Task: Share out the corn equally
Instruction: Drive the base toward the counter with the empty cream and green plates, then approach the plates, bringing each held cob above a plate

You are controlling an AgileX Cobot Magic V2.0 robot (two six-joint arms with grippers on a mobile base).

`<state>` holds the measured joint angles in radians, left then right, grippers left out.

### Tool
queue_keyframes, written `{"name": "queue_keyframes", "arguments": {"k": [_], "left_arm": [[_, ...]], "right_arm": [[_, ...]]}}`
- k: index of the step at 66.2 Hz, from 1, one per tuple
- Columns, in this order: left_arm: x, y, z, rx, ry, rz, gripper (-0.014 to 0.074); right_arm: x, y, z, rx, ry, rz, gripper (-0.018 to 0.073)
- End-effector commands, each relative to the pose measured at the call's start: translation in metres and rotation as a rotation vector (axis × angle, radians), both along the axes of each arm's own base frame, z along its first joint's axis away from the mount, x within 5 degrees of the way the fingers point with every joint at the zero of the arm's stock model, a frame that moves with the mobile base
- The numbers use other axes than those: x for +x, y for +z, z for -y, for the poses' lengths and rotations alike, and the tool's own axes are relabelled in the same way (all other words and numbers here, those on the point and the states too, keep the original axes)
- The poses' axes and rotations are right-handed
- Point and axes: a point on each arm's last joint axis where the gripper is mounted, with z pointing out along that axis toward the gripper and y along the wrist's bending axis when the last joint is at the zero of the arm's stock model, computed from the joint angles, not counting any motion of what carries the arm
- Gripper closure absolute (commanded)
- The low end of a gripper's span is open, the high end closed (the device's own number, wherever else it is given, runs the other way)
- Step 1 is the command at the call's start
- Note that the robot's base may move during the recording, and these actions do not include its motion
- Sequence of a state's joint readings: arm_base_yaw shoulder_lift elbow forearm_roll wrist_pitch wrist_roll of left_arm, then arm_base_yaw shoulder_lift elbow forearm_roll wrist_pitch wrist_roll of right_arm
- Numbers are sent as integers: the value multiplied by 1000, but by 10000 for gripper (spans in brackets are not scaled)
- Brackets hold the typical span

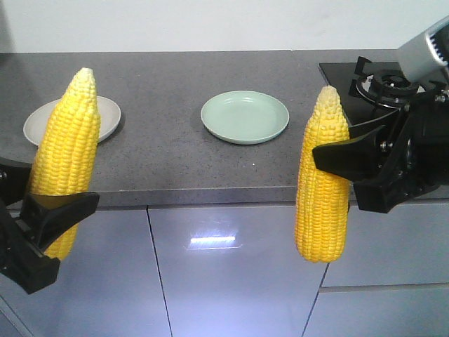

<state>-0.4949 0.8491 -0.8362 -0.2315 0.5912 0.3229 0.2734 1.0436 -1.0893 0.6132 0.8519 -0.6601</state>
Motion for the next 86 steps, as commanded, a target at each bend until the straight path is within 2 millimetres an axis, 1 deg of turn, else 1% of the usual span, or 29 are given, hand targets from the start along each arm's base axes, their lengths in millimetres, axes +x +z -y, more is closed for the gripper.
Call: {"name": "queue_keyframes", "arguments": {"k": [1, 86], "left_arm": [[1, 16, 0, -64, 14, 81, 290], [1, 16, 0, -64, 14, 81, 290]], "right_arm": [[-2, 15, 1, 52, -21, 73, 356], [-2, 15, 1, 52, -21, 73, 356]]}}
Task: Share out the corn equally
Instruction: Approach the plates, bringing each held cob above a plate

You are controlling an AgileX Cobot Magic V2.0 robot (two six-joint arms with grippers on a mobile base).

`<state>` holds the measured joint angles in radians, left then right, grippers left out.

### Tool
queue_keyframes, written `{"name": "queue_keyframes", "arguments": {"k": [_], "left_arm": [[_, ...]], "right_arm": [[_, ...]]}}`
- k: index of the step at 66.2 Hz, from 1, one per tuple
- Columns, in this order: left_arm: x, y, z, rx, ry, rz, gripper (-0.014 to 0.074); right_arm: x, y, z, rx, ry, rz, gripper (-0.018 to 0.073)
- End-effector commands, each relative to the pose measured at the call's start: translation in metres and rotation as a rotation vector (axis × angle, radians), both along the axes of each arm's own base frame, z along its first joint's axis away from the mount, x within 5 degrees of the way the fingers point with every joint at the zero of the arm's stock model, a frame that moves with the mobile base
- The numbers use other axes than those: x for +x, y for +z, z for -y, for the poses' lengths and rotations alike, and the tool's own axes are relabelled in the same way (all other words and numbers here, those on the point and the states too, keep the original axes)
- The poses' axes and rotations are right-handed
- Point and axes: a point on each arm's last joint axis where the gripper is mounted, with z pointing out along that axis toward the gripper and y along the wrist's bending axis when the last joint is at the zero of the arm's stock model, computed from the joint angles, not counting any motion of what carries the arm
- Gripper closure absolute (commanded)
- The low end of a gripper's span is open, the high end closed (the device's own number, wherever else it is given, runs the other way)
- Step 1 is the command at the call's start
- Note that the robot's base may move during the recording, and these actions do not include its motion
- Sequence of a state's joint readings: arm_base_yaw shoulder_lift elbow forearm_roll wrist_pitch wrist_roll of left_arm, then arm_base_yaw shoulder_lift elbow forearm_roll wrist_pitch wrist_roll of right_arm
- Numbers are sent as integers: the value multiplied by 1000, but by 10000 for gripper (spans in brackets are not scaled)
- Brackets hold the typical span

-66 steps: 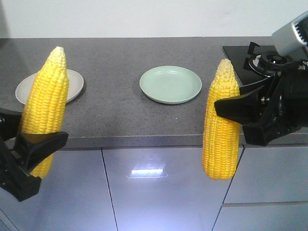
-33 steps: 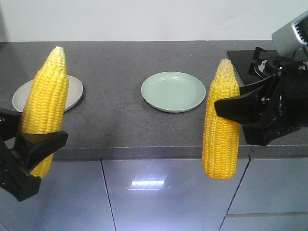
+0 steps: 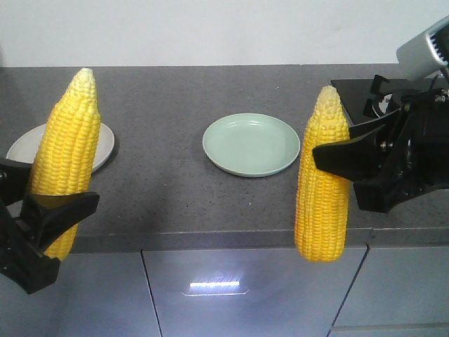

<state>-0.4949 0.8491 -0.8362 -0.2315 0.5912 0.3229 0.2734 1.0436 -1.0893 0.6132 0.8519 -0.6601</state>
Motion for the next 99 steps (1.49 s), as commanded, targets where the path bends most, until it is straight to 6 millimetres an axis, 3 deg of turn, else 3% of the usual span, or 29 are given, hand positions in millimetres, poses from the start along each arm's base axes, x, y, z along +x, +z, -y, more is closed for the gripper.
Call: {"name": "queue_keyframes", "arguments": {"k": [1, 99], "left_arm": [[1, 16, 0, -64, 14, 81, 290], [1, 16, 0, -64, 14, 81, 290]], "right_arm": [[-2, 15, 1, 52, -21, 73, 356], [-2, 15, 1, 52, -21, 73, 356]]}}
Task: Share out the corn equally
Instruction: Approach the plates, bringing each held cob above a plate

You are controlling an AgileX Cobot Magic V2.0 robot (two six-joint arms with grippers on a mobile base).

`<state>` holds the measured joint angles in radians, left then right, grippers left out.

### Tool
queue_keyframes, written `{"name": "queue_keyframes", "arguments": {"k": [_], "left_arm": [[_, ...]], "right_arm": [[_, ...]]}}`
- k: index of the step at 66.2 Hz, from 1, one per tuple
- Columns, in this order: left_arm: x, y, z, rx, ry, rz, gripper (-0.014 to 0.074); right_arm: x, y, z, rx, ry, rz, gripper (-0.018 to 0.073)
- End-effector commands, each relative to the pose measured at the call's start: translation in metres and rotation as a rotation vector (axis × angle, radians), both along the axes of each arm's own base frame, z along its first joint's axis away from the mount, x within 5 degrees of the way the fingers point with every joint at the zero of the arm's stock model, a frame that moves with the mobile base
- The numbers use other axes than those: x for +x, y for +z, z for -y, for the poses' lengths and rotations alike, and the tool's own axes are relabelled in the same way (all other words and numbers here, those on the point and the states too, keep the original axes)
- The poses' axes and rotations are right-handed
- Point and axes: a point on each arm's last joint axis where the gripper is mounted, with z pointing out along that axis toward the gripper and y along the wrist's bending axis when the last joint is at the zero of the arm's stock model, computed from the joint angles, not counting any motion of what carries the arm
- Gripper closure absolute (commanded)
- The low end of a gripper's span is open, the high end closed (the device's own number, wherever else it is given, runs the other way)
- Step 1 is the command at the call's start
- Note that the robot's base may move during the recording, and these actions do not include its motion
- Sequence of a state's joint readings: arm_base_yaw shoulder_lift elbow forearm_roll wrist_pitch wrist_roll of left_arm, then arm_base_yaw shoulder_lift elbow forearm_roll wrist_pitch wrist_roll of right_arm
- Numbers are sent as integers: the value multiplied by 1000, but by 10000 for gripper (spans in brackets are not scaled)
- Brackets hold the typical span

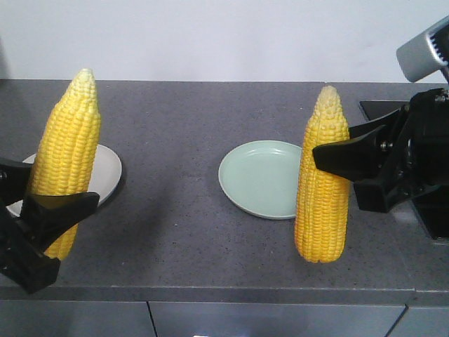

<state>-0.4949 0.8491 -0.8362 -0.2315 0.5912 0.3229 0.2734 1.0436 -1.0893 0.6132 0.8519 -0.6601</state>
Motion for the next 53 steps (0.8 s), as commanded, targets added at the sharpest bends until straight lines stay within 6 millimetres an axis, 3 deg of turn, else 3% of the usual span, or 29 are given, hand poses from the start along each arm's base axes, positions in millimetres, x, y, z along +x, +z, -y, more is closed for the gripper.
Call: {"name": "queue_keyframes", "arguments": {"k": [1, 53], "left_arm": [[1, 16, 0, -64, 14, 81, 290], [1, 16, 0, -64, 14, 81, 290]], "right_arm": [[-2, 15, 1, 52, -21, 73, 356], [-2, 15, 1, 52, -21, 73, 356]]}}
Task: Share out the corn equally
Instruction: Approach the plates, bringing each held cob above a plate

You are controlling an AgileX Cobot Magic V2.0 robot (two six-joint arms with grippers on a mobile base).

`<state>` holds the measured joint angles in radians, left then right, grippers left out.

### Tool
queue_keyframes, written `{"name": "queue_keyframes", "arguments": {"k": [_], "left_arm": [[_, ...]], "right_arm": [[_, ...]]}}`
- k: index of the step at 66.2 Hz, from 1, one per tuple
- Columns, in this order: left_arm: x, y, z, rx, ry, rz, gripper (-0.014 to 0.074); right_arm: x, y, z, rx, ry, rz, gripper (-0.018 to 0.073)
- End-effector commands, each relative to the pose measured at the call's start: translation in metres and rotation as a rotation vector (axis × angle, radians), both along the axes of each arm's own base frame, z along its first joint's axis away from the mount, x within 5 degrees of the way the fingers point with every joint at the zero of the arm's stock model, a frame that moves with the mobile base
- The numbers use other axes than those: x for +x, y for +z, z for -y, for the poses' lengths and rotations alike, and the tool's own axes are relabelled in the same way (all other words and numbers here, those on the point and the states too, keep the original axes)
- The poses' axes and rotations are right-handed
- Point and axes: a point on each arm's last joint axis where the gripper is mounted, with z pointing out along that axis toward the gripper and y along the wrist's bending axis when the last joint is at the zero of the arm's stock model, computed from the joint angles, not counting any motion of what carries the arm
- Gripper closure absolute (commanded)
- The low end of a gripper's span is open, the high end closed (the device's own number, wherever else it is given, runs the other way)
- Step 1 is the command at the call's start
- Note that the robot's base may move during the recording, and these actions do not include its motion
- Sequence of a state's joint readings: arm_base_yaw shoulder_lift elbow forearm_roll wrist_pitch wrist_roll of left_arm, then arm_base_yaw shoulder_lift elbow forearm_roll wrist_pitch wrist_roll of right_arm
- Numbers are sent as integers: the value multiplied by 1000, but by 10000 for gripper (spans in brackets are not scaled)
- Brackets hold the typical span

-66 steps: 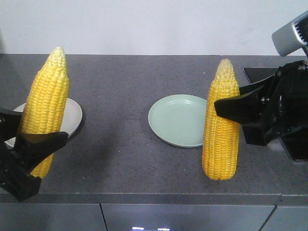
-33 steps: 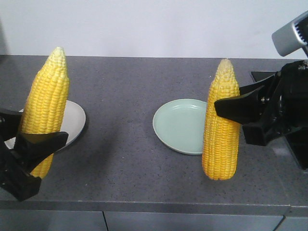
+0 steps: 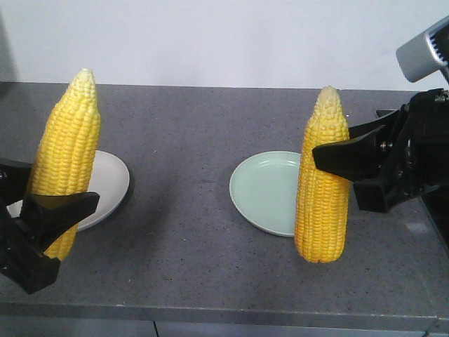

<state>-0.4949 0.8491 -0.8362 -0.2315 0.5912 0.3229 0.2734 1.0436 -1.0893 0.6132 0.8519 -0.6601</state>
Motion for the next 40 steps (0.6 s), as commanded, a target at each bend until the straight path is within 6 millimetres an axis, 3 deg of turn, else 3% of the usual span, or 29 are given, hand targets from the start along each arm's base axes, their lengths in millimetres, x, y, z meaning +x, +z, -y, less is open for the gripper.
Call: {"name": "queue_keyframes", "arguments": {"k": [1, 40], "left_arm": [[1, 16, 0, -64, 14, 81, 290], [1, 16, 0, -64, 14, 81, 290]], "right_arm": [[-2, 15, 1, 52, -21, 73, 356], [-2, 15, 1, 52, -21, 73, 356]]}}
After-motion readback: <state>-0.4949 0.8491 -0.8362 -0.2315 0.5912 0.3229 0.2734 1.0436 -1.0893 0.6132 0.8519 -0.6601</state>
